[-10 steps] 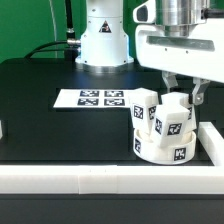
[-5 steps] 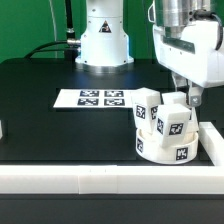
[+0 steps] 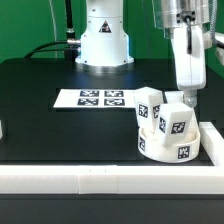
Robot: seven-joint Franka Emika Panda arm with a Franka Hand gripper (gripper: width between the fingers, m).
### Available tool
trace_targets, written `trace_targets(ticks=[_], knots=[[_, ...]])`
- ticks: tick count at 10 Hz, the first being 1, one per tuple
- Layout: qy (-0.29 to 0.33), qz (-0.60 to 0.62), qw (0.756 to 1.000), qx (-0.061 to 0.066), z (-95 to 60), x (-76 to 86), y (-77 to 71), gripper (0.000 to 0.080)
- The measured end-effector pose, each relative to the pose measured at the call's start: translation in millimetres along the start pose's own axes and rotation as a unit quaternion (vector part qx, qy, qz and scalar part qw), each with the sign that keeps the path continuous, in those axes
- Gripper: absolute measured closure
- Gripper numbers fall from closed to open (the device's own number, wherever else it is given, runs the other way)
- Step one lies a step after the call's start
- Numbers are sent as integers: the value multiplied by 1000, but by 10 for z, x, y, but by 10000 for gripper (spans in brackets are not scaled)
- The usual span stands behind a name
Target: Assemble stool
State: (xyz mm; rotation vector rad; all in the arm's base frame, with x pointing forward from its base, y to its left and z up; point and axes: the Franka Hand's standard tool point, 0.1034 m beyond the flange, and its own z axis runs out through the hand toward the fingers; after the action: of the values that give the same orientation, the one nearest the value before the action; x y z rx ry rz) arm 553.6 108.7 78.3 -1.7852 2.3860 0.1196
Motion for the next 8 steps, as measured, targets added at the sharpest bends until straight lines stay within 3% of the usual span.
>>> trace_targets(ticks=[3, 7, 8], knots=[[-10, 85, 996, 1, 5, -23, 5, 455], [-18, 101, 995, -1, -2, -2, -7, 455], [-21, 64, 998, 0, -29, 21, -26, 266]])
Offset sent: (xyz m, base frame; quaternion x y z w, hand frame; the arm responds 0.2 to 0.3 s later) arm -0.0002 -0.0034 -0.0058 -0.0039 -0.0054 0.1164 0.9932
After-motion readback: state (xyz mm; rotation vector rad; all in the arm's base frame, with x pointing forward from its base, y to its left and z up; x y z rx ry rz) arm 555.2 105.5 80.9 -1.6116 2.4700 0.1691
